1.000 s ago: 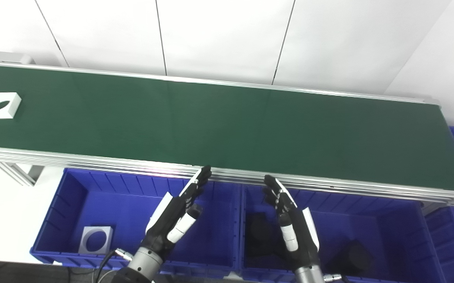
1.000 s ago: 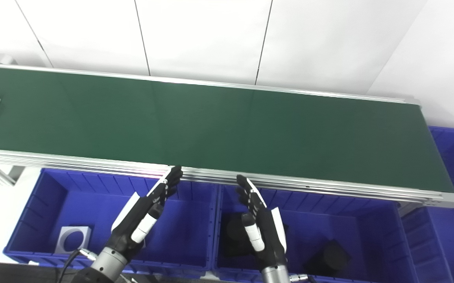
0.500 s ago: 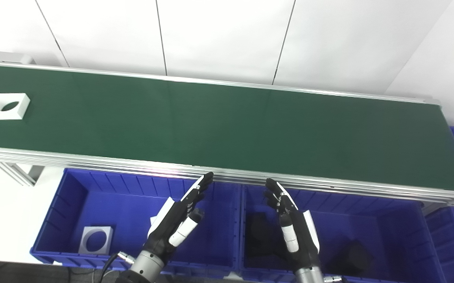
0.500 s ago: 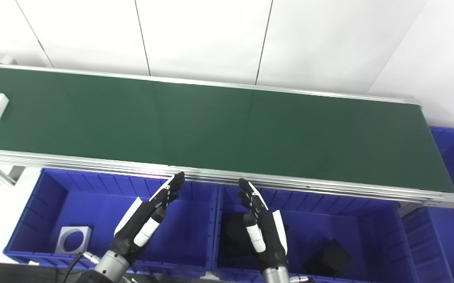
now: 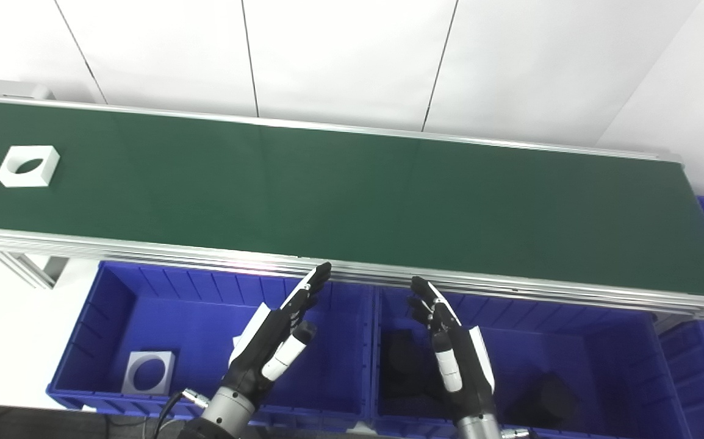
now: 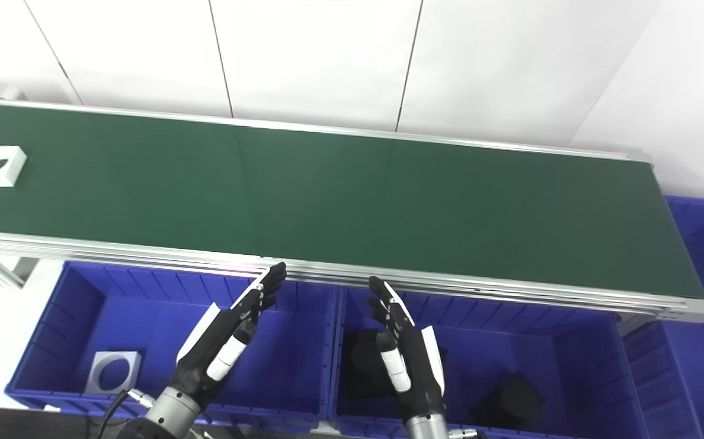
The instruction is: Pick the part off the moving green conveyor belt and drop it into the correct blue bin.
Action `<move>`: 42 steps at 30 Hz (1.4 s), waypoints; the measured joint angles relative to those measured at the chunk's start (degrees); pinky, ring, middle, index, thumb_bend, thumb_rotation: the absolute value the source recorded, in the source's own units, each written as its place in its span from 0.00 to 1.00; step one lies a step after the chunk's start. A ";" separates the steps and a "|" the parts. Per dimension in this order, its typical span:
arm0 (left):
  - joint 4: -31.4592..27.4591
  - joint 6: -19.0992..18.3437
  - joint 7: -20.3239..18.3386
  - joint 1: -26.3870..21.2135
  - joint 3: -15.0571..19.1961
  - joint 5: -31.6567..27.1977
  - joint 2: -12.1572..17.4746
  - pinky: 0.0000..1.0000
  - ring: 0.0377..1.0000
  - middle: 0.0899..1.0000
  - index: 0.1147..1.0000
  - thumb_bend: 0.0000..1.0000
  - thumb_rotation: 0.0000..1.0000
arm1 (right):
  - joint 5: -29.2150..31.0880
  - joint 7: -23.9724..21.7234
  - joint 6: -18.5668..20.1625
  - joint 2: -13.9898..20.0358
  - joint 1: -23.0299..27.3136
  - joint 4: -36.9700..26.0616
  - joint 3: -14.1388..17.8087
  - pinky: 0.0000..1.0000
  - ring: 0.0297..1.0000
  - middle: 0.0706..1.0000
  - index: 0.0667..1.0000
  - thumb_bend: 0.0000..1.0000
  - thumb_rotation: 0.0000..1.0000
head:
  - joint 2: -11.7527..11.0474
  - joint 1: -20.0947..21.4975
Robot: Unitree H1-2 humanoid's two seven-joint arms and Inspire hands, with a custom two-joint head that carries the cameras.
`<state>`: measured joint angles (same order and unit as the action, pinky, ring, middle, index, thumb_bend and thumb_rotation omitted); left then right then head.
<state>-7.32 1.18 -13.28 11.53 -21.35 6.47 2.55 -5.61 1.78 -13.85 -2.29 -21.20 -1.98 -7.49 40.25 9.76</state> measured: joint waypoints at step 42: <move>6.20 4.86 0.78 -0.35 -0.03 1.30 -1.50 1.00 0.99 0.97 0.95 0.77 1.00 | 0.64 0.06 -5.33 1.07 1.05 7.01 0.68 0.89 0.89 0.91 0.90 0.91 1.00 | -8.00 -4.66</move>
<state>-1.11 6.04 -12.50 11.18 -21.38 7.77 1.05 -4.96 1.84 -19.18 -1.22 -20.15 5.03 -6.81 32.26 5.10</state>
